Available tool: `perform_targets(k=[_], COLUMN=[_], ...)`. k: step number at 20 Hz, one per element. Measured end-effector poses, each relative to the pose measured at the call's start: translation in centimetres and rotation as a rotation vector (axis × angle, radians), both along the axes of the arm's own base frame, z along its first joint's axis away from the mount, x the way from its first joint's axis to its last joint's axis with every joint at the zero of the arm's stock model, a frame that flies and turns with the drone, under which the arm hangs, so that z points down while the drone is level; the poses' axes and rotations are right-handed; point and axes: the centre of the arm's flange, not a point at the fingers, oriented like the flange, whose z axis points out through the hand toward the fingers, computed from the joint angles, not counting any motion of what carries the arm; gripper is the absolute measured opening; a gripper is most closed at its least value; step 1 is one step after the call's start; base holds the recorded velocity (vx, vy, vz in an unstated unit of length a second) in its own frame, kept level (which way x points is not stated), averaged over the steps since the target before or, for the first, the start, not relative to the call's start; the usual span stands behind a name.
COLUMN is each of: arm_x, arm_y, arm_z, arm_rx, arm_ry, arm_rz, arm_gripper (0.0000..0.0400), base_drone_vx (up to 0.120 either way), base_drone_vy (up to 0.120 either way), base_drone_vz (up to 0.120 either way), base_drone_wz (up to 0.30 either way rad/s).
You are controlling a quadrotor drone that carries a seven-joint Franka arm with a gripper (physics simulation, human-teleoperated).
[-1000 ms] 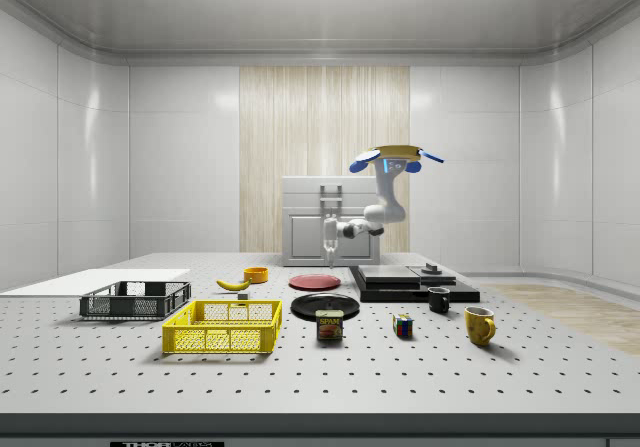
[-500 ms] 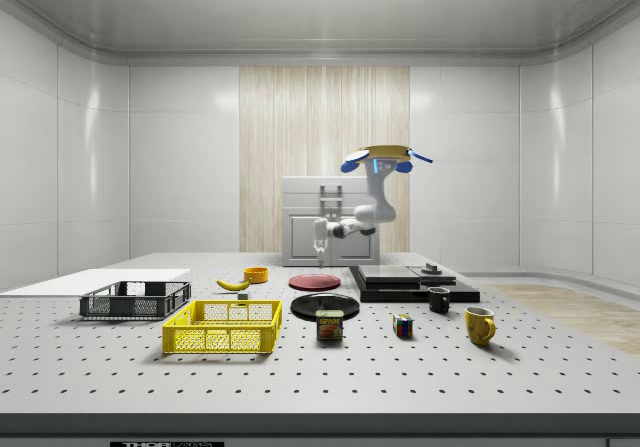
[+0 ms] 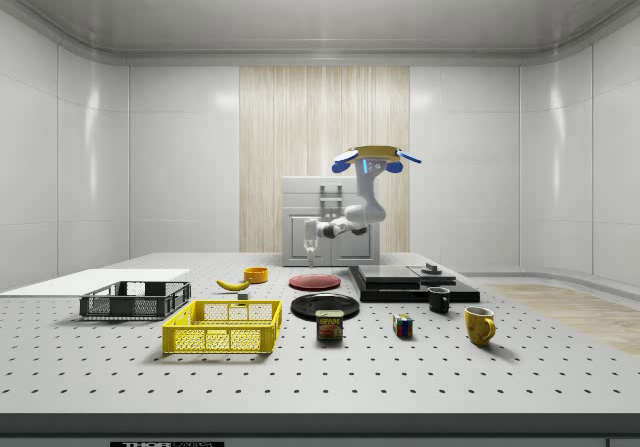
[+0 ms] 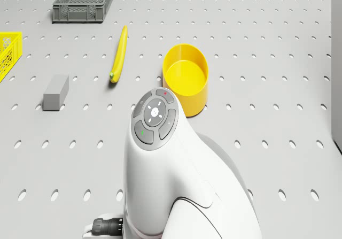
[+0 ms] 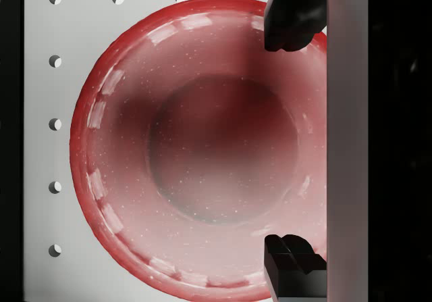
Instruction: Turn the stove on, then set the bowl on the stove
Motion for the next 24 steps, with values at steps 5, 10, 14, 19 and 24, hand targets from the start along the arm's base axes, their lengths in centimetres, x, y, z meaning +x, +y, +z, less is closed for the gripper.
perform_targets(k=[5,10,14,19,24], arm_x=[0.0,0.0,0.0,0.0,0.0], arm_y=[0.0,0.0,0.0,0.0,0.0], arm_z=[0.0,0.0,0.0,0.0,0.0], arm_rx=[0.0,0.0,0.0,0.0,0.0], arm_ry=[0.0,0.0,0.0,0.0,0.0], arm_rz=[0.0,0.0,0.0,0.0,0.0], arm_gripper=[0.04,0.04,0.04,0.04,0.04], base_drone_vx=[0.12,0.12,0.12,0.12,0.12], base_drone_vy=[0.0,0.0,0.0,0.0,0.0], base_drone_vz=[0.056,0.0,0.0,0.0,0.0], base_drone_wz=[0.0,0.0,0.0,0.0,0.0])
